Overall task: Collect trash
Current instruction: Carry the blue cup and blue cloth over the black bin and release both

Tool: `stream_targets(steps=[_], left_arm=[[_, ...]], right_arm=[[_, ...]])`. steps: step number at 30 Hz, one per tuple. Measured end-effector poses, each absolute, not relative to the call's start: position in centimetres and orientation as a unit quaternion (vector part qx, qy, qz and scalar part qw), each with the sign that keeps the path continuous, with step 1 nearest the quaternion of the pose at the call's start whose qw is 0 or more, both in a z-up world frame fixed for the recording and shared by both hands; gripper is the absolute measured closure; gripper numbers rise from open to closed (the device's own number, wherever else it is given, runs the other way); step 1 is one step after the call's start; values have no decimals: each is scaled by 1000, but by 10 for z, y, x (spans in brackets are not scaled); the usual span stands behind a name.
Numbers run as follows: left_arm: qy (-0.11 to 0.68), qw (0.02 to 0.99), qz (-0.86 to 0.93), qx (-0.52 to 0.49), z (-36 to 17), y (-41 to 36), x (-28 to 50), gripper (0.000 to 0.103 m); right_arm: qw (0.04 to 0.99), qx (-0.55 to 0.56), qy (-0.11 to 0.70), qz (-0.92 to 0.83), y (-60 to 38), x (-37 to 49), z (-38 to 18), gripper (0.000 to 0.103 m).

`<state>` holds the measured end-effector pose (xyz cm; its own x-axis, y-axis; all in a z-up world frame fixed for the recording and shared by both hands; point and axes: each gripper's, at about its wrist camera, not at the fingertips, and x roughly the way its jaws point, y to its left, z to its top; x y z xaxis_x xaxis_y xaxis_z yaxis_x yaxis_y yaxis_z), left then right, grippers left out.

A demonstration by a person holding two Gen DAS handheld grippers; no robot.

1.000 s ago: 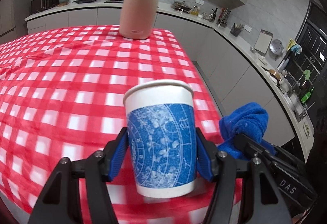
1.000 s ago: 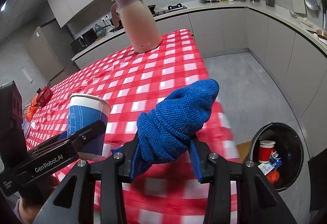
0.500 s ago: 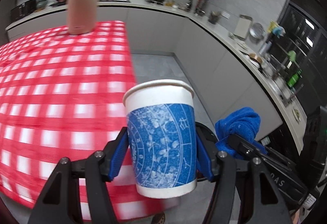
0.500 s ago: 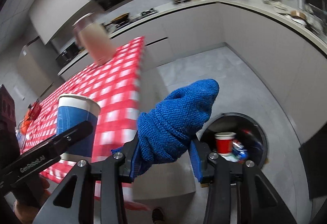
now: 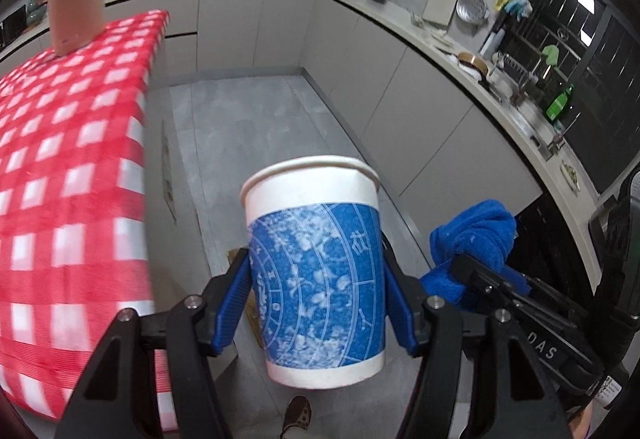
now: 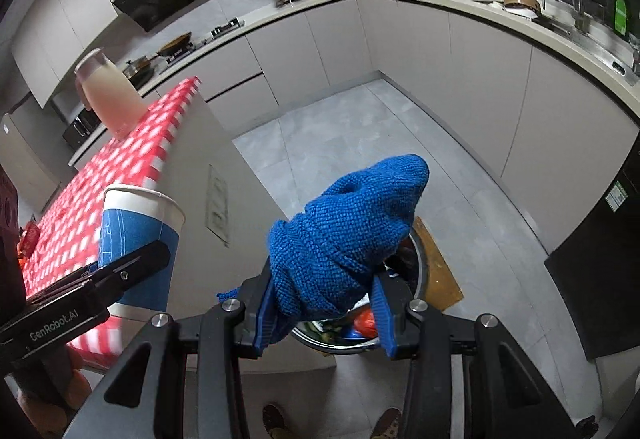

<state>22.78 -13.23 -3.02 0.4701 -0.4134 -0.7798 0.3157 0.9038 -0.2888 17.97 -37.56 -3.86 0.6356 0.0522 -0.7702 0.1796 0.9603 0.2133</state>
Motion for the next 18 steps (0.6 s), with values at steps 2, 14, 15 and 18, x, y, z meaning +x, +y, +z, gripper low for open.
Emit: stream_targets(steps=[2, 14, 15, 18], left_arm=[[473, 855, -209, -50, -36, -139, 228, 40], [498, 849, -166, -58, -81, -166, 248, 40], [500, 848, -165, -59, -88, -170, 252, 39], [511, 842, -165, -55, -109, -184, 259, 36]], right_arm=[[891, 131, 434, -33, -382, 185, -48, 59], [869, 74, 489, 7, -397, 235, -109, 39], [871, 72, 486, 4, -402, 239, -113, 35], [877, 73, 475, -2, -414, 243, -117, 35]])
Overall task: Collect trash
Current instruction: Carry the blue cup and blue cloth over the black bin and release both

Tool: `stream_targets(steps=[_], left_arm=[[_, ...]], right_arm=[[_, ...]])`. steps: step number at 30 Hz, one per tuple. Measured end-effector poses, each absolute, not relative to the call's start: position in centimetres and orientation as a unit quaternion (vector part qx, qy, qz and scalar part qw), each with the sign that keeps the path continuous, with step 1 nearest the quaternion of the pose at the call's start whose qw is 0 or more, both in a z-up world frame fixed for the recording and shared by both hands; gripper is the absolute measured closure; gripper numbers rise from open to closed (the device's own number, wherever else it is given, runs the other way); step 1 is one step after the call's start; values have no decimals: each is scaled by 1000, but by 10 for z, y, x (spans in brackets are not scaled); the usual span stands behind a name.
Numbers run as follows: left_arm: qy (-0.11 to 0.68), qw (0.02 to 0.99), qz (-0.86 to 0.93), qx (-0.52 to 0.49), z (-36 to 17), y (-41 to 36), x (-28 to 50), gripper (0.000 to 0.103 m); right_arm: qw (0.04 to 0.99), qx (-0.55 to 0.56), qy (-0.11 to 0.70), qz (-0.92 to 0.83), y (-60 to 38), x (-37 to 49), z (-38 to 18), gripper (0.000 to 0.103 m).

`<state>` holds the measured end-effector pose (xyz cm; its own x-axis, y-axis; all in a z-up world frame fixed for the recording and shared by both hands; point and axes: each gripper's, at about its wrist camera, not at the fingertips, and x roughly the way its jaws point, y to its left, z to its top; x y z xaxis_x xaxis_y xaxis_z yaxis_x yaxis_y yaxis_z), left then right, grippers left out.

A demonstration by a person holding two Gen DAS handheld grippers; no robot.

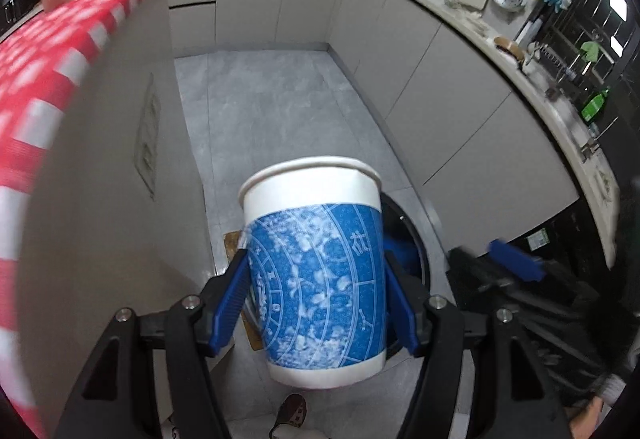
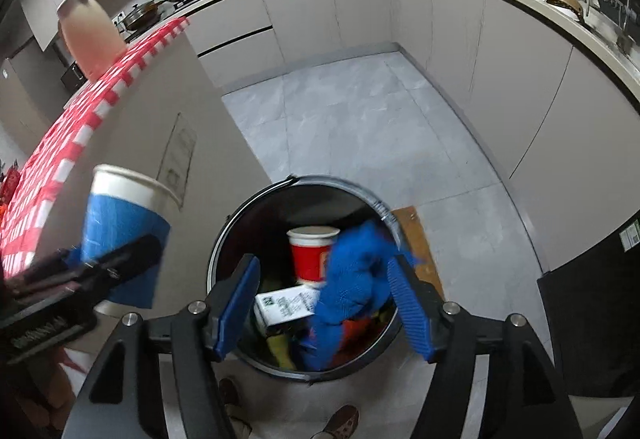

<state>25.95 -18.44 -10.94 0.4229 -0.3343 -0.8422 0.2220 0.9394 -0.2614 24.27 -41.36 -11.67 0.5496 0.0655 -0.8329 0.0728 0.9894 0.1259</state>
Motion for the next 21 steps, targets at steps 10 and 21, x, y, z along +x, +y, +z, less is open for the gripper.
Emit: stream_targets(steps=[10, 21], left_arm=[[525, 840, -133, -41, -118, -201, 263, 20], [480, 867, -125, -39, -35, -180, 227, 20]], right_arm=[[881, 91, 463, -42, -445, 230, -124, 35], [872, 114, 476, -21, -436, 219, -91, 35]])
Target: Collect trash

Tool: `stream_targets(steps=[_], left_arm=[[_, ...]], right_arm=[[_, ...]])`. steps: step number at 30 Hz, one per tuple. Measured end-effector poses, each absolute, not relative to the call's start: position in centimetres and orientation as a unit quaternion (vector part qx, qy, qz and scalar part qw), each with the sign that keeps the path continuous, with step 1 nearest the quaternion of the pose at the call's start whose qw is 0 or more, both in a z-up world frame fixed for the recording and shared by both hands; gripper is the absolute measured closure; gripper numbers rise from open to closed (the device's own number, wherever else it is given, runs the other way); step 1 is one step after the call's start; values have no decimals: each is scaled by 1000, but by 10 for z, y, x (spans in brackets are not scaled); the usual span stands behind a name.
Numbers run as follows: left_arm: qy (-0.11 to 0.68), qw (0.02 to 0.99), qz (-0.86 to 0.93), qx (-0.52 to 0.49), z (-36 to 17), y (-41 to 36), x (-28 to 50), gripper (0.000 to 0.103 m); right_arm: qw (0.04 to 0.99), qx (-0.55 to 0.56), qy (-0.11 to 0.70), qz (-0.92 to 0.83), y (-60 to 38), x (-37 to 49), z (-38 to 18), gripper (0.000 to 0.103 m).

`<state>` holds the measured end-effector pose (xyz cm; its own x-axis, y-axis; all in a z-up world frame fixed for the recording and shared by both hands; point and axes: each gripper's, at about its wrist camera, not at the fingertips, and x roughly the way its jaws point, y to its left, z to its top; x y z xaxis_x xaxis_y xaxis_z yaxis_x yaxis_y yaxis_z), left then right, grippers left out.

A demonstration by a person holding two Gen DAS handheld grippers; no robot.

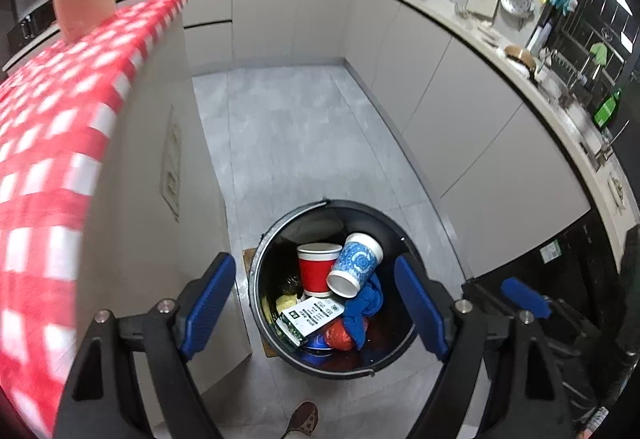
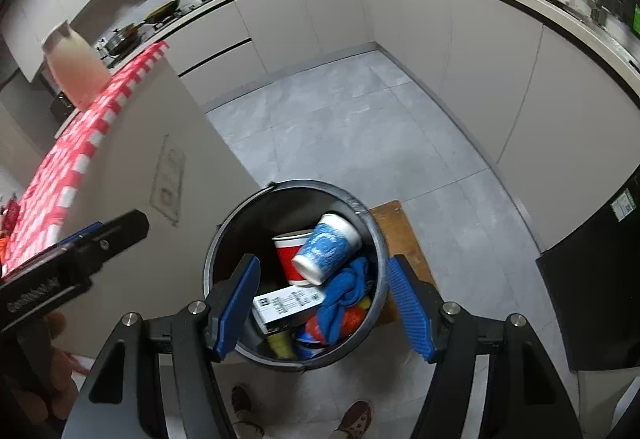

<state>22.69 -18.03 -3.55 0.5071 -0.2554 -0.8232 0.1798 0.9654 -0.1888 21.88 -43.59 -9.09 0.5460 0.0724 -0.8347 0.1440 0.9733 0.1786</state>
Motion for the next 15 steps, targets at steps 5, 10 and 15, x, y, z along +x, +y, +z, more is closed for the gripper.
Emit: stream_targets(steps=[5, 10, 15], left_arm=[[462, 880, -107, -26, -15, -175, 208, 20], [449, 889, -88, -27, 2, -156, 180, 20], [438, 895, -81, -24, 22, -130, 143, 20]], right_arm=[[878, 109, 466, 1, -423, 206, -68, 35], [878, 92, 469, 29, -396, 188, -48, 34], [879, 78, 467, 50, -363, 154, -28, 34]])
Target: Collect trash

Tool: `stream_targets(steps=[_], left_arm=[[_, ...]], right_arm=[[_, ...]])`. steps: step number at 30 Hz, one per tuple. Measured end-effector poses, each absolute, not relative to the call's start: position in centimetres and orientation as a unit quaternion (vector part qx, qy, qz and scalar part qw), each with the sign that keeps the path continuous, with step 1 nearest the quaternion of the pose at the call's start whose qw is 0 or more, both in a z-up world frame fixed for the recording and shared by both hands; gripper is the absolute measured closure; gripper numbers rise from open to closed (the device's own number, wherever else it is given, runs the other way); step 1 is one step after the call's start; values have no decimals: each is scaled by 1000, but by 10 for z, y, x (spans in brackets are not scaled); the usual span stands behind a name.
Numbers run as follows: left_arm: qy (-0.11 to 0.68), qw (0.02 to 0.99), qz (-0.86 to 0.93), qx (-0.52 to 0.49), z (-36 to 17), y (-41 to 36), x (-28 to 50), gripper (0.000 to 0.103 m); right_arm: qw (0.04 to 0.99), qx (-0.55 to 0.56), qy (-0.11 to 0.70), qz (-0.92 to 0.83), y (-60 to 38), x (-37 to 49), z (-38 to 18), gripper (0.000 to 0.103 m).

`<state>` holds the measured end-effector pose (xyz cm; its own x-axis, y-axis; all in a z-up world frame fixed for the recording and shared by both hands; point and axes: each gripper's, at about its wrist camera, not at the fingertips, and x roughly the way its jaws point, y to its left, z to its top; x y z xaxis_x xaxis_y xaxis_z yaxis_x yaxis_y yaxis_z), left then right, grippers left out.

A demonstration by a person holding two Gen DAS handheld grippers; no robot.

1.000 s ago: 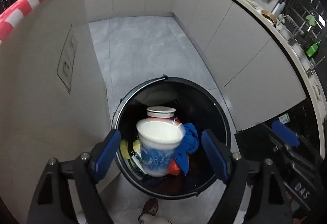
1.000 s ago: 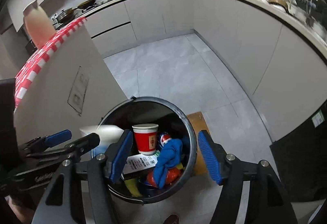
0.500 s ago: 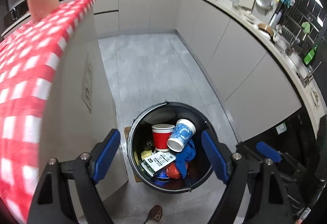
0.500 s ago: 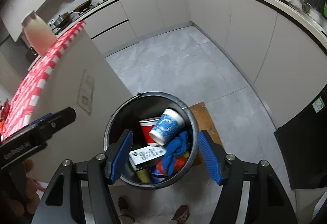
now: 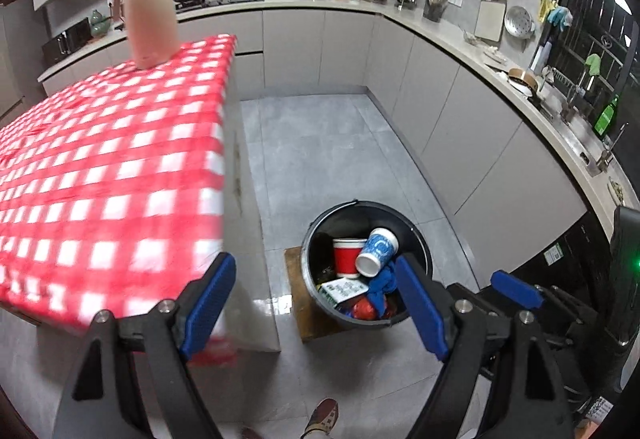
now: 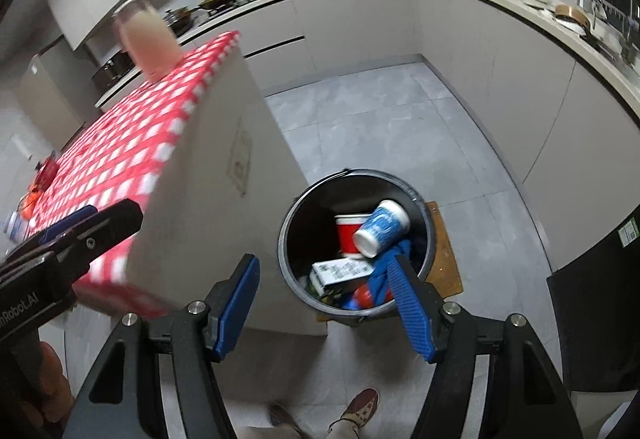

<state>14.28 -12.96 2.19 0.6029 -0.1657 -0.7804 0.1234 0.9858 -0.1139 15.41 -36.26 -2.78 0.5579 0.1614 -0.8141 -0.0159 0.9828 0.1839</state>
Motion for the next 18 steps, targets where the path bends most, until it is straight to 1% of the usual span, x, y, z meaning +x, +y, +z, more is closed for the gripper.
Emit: stream_targets(steps=[6, 10, 15, 18], left_arm=[[413, 906, -88, -29, 44, -89, 89, 20], [397, 913, -88, -34, 54, -66, 56, 20], [397, 913, -85, -36, 64, -55, 33, 19], [387, 918, -73, -43, 71, -49, 20, 15]], right_arm=[[894, 75, 439, 42, -321, 94, 3, 33], [911, 69, 408, 8, -294, 45, 28, 28], [925, 53, 374, -26, -272, 0, 53, 26], [930, 58, 361, -23, -268, -16, 64, 24]])
